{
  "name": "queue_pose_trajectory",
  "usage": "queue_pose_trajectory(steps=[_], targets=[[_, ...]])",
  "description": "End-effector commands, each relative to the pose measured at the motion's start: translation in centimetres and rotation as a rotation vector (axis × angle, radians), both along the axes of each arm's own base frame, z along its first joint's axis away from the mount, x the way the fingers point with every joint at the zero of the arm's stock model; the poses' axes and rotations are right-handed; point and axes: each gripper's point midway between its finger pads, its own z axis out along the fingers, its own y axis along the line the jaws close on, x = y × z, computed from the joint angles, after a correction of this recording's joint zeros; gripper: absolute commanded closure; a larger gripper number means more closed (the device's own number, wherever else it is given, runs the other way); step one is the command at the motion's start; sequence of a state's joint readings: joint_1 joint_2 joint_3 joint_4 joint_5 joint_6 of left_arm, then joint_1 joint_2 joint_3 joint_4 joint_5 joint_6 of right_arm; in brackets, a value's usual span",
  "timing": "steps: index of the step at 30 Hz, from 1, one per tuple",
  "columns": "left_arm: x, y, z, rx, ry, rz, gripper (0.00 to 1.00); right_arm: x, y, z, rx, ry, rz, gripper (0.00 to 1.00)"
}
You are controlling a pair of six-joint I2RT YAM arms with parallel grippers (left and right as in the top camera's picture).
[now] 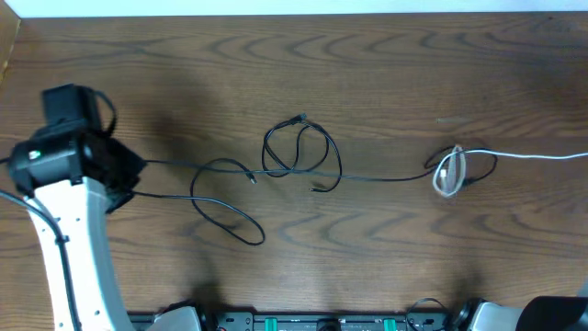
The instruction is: Untangle cables
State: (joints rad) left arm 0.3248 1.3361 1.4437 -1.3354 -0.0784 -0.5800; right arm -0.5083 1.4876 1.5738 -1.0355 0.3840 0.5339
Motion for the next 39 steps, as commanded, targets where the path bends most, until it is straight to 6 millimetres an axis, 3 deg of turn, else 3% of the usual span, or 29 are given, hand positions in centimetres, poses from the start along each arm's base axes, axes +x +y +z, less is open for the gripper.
queue_pose_trajectory(steps=[1,6,14,21,26,29,32,34,36,39], targets=[[-1.1,2.0,-0.2,0.003,0.011,0.098,0.92,-0.7,-1.1,-0.1,0.049,-0.078,-0.104,0.99],[-1.0,2.3,-0.2,-0.060,-0.030,0.131,0.92,0.8,-0.2,-0.5,0.139,-0.143,-0.042,0.99],[1.6,-1.2,0.1,-0.200,-0.122,-0.078,0.92,4.0,3.9,-0.5,0.322,-0.244,0.177,0.99],[3.8,-7.6,1.4,-0.368,-0.240,-0.462,0.92,6.5,8.3,0.2,0.386,-0.274,0.452,0.99],[4.1,-10.8,1.7,-0.380,-0.245,-0.647,0.65,7.8,11.8,0.3,0.376,-0.245,0.606,0.99],[4.2,-12.0,1.8,-0.382,-0.245,-0.694,0.57,8.5,14.1,0.3,0.375,-0.228,0.680,0.99],[4.4,-12.9,1.8,-0.383,-0.247,-0.728,0.34,9.0,16.5,0.3,0.387,-0.220,0.744,0.99],[4.4,-13.3,1.9,-0.383,-0.246,-0.744,0.29,9.5,18.4,0.7,0.412,-0.240,0.803,0.99],[4.4,-13.6,1.9,-0.384,-0.246,-0.755,0.25,10.4,21.0,2.3,0.454,-0.323,0.912,0.99],[4.3,-13.7,1.9,-0.384,-0.244,-0.758,0.22,11.7,24.0,7.5,0.464,-0.525,1.096,0.99]])
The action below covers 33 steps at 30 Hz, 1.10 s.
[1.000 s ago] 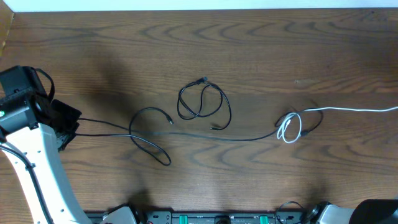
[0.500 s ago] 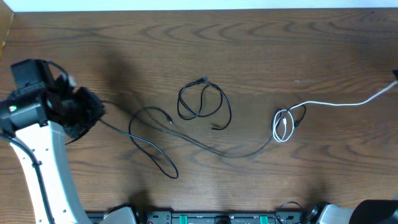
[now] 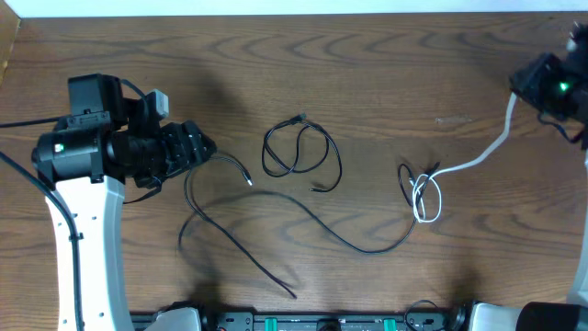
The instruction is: Untangle cables
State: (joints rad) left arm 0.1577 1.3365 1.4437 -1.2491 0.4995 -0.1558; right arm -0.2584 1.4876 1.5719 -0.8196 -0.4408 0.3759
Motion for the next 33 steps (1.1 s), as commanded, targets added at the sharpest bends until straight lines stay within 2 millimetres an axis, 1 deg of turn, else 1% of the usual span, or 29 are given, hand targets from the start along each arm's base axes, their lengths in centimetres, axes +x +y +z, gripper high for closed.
queue_pose_trajectory(steps=[1,3,4,6,9,12,14,16,18,19,20,21,23,25,27,28,30,32,33], targets=[[-0.1,-0.3,-0.2,-0.007,0.002,-0.021,0.21,0.1,4.0,6.4,0.121,-0.208,0.192,0.98],[-0.1,-0.3,-0.2,-0.008,0.004,-0.021,0.21,0.3,4.1,10.7,0.153,-0.308,0.171,0.99],[-0.1,-0.3,-0.2,-0.008,0.005,-0.021,0.21,0.2,4.2,13.2,0.153,-0.369,0.167,0.99],[-0.1,-0.3,-0.2,-0.008,0.004,-0.021,0.21,-0.3,4.3,17.6,0.145,-0.472,0.166,0.99],[-0.1,-0.3,-0.2,-0.008,0.004,-0.021,0.21,-1.9,4.3,24.0,0.141,-0.620,0.137,0.99],[-0.1,-0.3,-0.2,-0.008,0.004,-0.021,0.21,-4.0,4.0,30.1,0.145,-0.770,0.089,0.99],[-0.1,-0.3,-0.2,-0.008,0.005,-0.021,0.21,-5.7,4.2,33.8,0.162,-0.869,0.081,0.99],[-0.2,-0.4,-0.3,-0.009,0.007,-0.021,0.21,-7.8,4.7,37.5,0.201,-0.973,0.092,0.99],[-0.2,-0.4,-0.5,-0.009,0.012,-0.021,0.21,-9.5,5.1,40.1,0.234,-1.048,0.107,0.99],[-0.3,-0.4,-0.5,-0.010,0.015,-0.021,0.21,-10.1,5.2,40.9,0.245,-1.071,0.104,0.99],[-0.3,-0.4,-0.6,-0.010,0.018,-0.021,0.21,-10.4,5.1,41.4,0.249,-1.084,0.095,0.99],[-0.3,-0.4,-0.7,-0.011,0.020,-0.021,0.21,-10.5,5.1,41.4,0.243,-1.083,0.095,0.99],[-0.4,-0.4,-0.8,-0.012,0.024,-0.021,0.21,-9.8,4.8,40.2,0.205,-1.041,0.080,0.99],[-0.4,-0.4,-0.8,-0.012,0.024,-0.021,0.21,-7.9,3.3,37.3,0.112,-0.944,-0.007,0.99],[-0.4,-0.5,-0.8,-0.012,0.024,-0.023,0.21,-5.9,0.2,33.1,-0.012,-0.797,-0.167,0.99],[-0.4,-0.5,-0.8,-0.013,0.025,-0.023,0.21,-5.2,-1.4,31.0,-0.069,-0.718,-0.244,0.99],[-0.6,-0.5,-0.9,-0.014,0.032,-0.023,0.21,-4.1,-4.0,27.0,-0.156,-0.563,-0.355,0.98],[-0.7,-0.5,-0.9,-0.014,0.036,-0.023,0.21,-3.4,-4.9,24.3,-0.179,-0.464,-0.386,0.98],[-0.7,-0.6,-0.9,-0.015,0.039,-0.025,0.21,-3.0,-4.9,23.5,-0.173,-0.436,-0.379,0.99]])
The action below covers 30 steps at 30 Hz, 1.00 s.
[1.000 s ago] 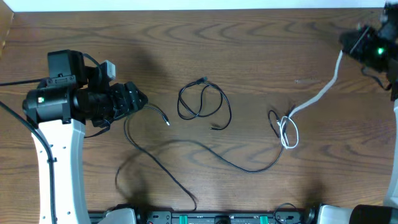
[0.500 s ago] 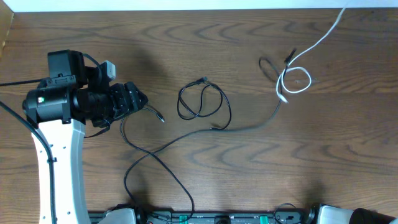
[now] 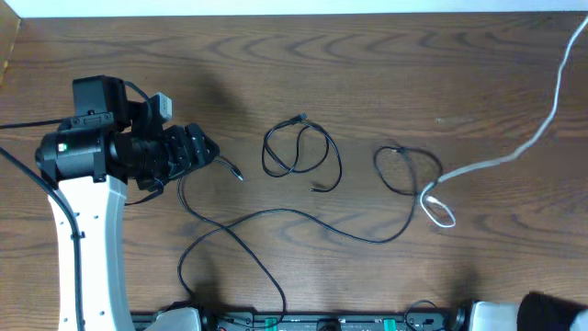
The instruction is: Untangle cables
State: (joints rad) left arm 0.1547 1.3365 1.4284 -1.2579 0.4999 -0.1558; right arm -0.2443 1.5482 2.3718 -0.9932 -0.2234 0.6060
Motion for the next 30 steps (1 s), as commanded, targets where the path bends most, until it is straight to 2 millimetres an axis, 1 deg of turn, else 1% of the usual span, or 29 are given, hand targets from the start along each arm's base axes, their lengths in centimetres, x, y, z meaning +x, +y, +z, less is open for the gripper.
queue_pose_trajectory(steps=[1,2,4,5,7,9,11,13,16,18,20,24,26,29,30], targets=[[-0.4,-0.5,-0.4,-0.011,0.017,-0.023,0.21,1.4,-2.3,-2.4,-0.090,0.085,-0.096,0.98],[-0.4,-0.6,-0.4,-0.012,0.018,-0.027,0.21,1.8,-1.6,-2.5,-0.071,0.081,-0.053,0.98],[-0.5,-0.8,-0.4,-0.011,0.019,-0.036,0.21,2.6,1.1,-1.4,-0.003,0.023,0.097,0.98],[-0.5,-1.0,-0.4,-0.011,0.020,-0.043,0.21,2.7,2.4,-0.3,0.032,-0.020,0.173,0.98],[-0.6,-1.5,-0.4,-0.011,0.019,-0.061,0.21,2.2,5.2,2.8,0.078,-0.137,0.340,0.98],[-0.7,-2.2,-0.4,-0.009,0.011,-0.102,0.21,1.4,7.0,5.2,0.107,-0.223,0.448,0.98],[-0.9,-3.3,-0.3,-0.010,0.000,-0.158,0.21,0.9,8.0,6.4,0.125,-0.260,0.492,0.98],[-1.0,-5.0,0.1,-0.035,-0.033,-0.248,0.21,0.9,8.9,6.1,0.128,-0.249,0.510,0.98],[-1.2,-7.8,0.9,-0.081,-0.088,-0.364,0.21,1.1,10.7,4.2,0.120,-0.178,0.549,0.99],[-1.1,-9.3,1.1,-0.082,-0.120,-0.420,0.21,1.0,12.3,2.6,0.139,-0.111,0.592,0.99],[-1.2,-10.9,1.4,-0.083,-0.152,-0.476,0.21,0.6,14.1,2.0,0.156,-0.079,0.653,0.99],[-1.2,-14.5,2.3,-0.091,-0.245,-0.597,0.21,-1.0,19.2,1.9,0.219,-0.042,0.805,0.98],[-1.2,-16.2,3.0,-0.101,-0.298,-0.645,0.21,-1.8,21.5,2.2,0.264,-0.031,0.859,0.99],[-0.9,-18.8,4.3,-0.125,-0.393,-0.700,0.21,-3.4,24.6,3.9,0.311,-0.071,0.948,0.99],[-0.7,-19.5,4.8,-0.136,-0.419,-0.706,0.21,-3.7,25.2,4.5,0.328,-0.082,0.968,0.98]])
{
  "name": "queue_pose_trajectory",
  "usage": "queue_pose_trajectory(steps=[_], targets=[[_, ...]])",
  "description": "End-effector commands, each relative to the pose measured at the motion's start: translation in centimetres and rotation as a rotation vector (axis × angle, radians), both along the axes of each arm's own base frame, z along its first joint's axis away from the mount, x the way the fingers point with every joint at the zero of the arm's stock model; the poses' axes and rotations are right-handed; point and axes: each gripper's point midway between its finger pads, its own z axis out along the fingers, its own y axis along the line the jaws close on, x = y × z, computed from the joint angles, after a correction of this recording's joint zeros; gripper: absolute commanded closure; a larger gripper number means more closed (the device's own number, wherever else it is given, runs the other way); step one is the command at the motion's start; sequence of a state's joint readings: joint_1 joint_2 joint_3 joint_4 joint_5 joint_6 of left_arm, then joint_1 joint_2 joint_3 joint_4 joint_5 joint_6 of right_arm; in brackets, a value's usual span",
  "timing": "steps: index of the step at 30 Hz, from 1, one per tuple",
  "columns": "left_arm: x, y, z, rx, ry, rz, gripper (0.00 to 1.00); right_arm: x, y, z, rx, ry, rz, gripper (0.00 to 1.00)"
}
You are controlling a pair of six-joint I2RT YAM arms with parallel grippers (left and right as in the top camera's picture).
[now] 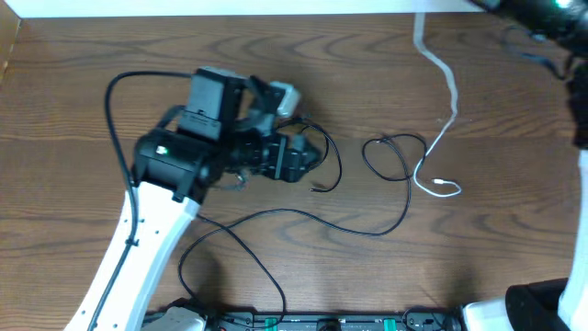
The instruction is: Untangle cables
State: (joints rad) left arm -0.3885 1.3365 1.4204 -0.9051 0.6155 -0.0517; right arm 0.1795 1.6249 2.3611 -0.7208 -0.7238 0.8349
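My left gripper [312,161] hovers over a small black coiled cable [333,161] at the table's middle; its fingers look parted with nothing between them. A long black cable [303,213] trails along the front of the table and ends in a loop [386,156] on the right. A white cable [450,92] crosses that loop, its plug [447,188] lying on the wood. It rises off the table toward the top edge, where my right arm [542,14] reaches in. The right fingers themselves are cut off by the frame.
The wooden table [514,257] ends at a white strip along the back. The left arm's white link [152,239] slants from the front left across the long cable's near loops [225,239].
My left gripper let go of the long black cable and moved right, over the small coil. The white cable's raised part swung from the right edge to the back edge; its plug shifted slightly.
At first the long black cable ran taut across the table with the white cable knotted at its right end. Then both arms had pulled, the black cable slackened forward and the white knot loosened. Now the white cable only crosses a black loop.
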Motion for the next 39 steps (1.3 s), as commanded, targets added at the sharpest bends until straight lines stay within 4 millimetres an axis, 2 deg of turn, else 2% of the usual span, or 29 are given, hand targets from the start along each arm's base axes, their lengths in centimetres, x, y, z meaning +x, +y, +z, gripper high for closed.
queue_pose_trajectory(steps=[1,4,7,14,20,23,29,39], targets=[[-0.2,-2.3,1.1,-0.051,-0.039,-0.042,0.21,-2.1,2.6,1.9,0.095,0.027,0.095,0.99],[0.4,-4.3,2.8,-0.116,-0.103,-0.054,0.21,-3.6,4.4,3.9,0.171,0.007,0.161,0.98],[0.7,-5.6,4.3,-0.158,-0.176,-0.082,0.21,-4.1,5.0,5.4,0.220,-0.023,0.163,0.98],[1.4,-8.3,8.8,-0.305,-0.312,-0.095,0.21,-4.3,4.7,7.7,0.333,-0.021,0.164,0.98],[1.0,-10.6,12.6,-0.410,-0.453,-0.130,0.21,-3.6,4.0,8.2,0.418,0.047,0.127,0.98],[1.2,-11.5,13.6,-0.428,-0.507,-0.116,0.21,-3.7,4.1,8.1,0.424,0.058,0.132,0.99],[2.9,-12.1,14.7,-0.454,-0.541,0.020,0.21,-3.9,4.3,8.1,0.428,0.069,0.144,0.98],[5.2,-12.6,15.9,-0.524,-0.590,0.099,0.37,-4.2,4.6,8.0,0.428,0.091,0.175,0.98]])
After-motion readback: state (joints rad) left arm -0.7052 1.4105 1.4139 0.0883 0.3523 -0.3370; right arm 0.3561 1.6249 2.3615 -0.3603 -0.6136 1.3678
